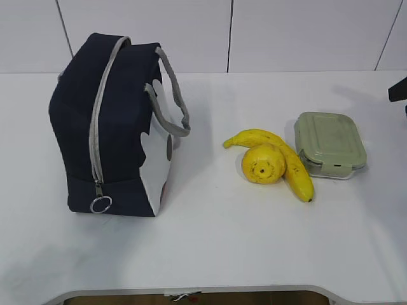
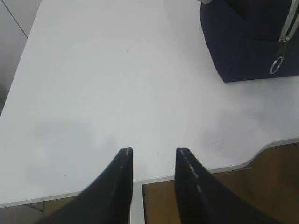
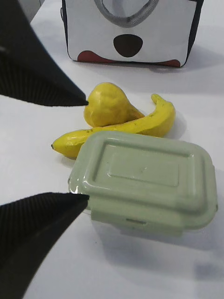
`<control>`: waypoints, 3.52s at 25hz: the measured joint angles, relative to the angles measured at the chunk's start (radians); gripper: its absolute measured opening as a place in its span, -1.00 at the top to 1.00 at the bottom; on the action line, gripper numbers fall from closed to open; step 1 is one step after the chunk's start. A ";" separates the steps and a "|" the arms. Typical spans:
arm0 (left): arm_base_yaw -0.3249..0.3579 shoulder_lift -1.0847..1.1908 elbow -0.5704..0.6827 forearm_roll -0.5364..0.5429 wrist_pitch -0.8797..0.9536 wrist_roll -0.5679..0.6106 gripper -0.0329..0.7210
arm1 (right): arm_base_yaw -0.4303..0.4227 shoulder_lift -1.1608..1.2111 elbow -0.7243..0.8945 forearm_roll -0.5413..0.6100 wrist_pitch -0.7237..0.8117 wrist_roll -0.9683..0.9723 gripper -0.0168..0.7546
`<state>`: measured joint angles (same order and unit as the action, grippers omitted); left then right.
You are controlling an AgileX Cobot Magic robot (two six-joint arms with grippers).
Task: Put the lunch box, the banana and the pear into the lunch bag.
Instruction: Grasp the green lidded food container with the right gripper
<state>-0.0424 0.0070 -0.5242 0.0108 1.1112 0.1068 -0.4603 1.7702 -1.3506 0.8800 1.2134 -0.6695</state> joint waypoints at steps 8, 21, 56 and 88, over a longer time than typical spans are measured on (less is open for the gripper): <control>0.000 0.000 0.000 0.000 0.000 0.000 0.28 | 0.000 0.007 0.000 -0.001 -0.002 0.000 -0.26; 0.000 0.000 0.000 0.000 0.000 0.000 0.28 | 0.000 0.113 -0.002 0.007 -0.004 0.044 -0.55; 0.000 0.000 0.000 0.000 0.000 0.000 0.28 | 0.000 0.369 -0.069 0.194 -0.022 -0.165 -0.56; 0.000 0.000 0.000 0.000 0.000 0.000 0.28 | 0.043 0.444 -0.077 0.283 -0.034 -0.217 -0.55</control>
<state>-0.0424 0.0070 -0.5242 0.0108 1.1112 0.1068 -0.4173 2.2138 -1.4279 1.1627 1.1795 -0.8863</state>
